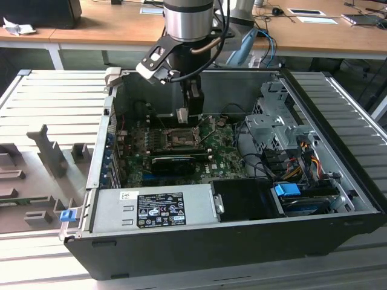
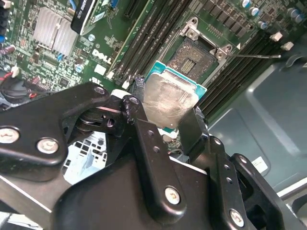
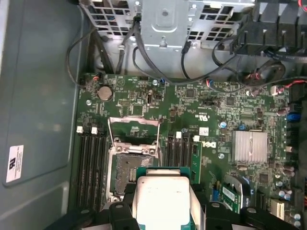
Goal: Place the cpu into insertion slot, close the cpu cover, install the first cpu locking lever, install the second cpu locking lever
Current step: 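Place the cpu into insertion slot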
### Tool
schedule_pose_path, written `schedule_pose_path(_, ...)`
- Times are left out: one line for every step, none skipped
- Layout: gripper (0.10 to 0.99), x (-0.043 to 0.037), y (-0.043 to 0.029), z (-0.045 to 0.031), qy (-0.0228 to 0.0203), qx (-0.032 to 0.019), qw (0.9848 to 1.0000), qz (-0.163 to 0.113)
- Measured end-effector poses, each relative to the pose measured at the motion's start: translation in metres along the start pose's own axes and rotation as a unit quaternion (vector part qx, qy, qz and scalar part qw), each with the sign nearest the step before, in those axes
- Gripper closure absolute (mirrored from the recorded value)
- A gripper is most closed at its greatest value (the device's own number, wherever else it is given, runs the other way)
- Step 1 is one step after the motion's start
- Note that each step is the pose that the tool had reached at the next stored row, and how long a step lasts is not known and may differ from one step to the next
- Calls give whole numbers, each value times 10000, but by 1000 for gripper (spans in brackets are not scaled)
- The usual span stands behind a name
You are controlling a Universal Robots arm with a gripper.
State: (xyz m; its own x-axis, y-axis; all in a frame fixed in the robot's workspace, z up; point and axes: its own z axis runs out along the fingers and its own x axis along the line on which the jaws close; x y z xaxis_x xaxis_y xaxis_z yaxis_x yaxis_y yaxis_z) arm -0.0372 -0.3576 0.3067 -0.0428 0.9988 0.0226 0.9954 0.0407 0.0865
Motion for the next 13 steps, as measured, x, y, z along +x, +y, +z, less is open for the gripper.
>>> schedule_pose_path(557,0,-1,9,-3,-1,10000,33)
schedule_pose_path(557,1,-2,23,-4,-1,10000,47)
schedule_pose_path(557,3,-6,39,-5,-1,10000,54)
schedule_pose_path(557,4,-9,54,-5,-1,10000,54)
schedule_pose_path(557,5,-10,68,-5,-1,10000,53)
schedule_pose_path(557,4,-12,88,-5,-1,10000,52)
schedule_pose_path(557,4,-14,107,-5,-1,10000,52)
schedule_pose_path(557,4,-14,115,-5,-1,10000,52)
schedule_pose_path(557,4,-15,122,-5,-1,10000,52)
schedule_pose_path(557,4,-16,126,-5,-1,10000,52)
schedule_pose_path(557,4,-16,131,-6,-1,10000,52)
schedule_pose_path(557,4,-17,138,-6,-1,10000,52)
schedule_pose_path(557,4,-17,147,-5,-1,10000,52)
